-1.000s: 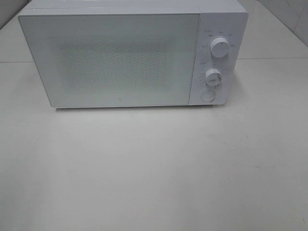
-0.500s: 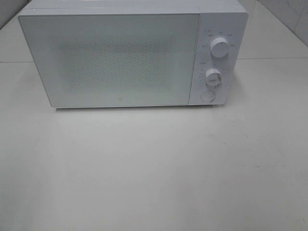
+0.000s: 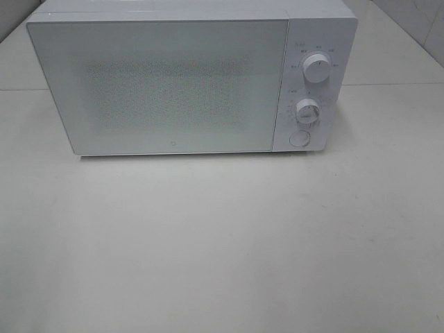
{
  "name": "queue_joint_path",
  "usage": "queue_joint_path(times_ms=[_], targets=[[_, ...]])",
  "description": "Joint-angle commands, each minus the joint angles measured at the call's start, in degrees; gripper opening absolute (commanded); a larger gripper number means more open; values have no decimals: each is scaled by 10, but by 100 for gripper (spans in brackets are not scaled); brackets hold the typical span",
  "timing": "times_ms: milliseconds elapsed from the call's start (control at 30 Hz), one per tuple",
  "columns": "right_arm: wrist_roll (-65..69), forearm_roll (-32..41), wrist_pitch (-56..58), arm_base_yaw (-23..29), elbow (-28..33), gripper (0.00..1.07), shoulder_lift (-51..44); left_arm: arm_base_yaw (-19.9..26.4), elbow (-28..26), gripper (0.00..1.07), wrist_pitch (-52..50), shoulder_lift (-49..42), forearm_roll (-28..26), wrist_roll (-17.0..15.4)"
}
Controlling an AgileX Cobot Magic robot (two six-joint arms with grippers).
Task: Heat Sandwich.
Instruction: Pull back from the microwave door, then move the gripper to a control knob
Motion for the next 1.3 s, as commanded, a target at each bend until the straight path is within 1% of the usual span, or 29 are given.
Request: queue_joint_path(times_ms=[33,200,300,433,467,700,767,1000,1067,1300], targets=[[-9,1,-6,-4,0,76,3,2,2,104,-7,-17,-1,-1],[-9,3,-27,-4,-21,76,40,2,2,104,-7,-17,-1,-1],[-9,3,-61,-4,-31,76,74,2,2,104,-7,-17,-1,-1],[-9,3,-89,-4,-31,76,100,2,2,104,-7,-17,-1,-1],[-9,3,-112,-4,-31,76,120,2,2,104,-7,-17,-1,-1],[-9,3,-159,-4,-31,76,174,2,2,104,-7,-17,-1,-1],[-9,4,-180,-4,-31,76,205,2,2,104,-7,-17,-1,-1],[-9,3,-223,-4,-31,76,258,2,2,104,-7,-17,-1,-1],[-9,3,-250,-4,-31,76,285,2,2,104,-7,-17,-1,-1],[-9,3,-300,-4,-31,76,335,2,2,104,-7,-17,-1,-1]])
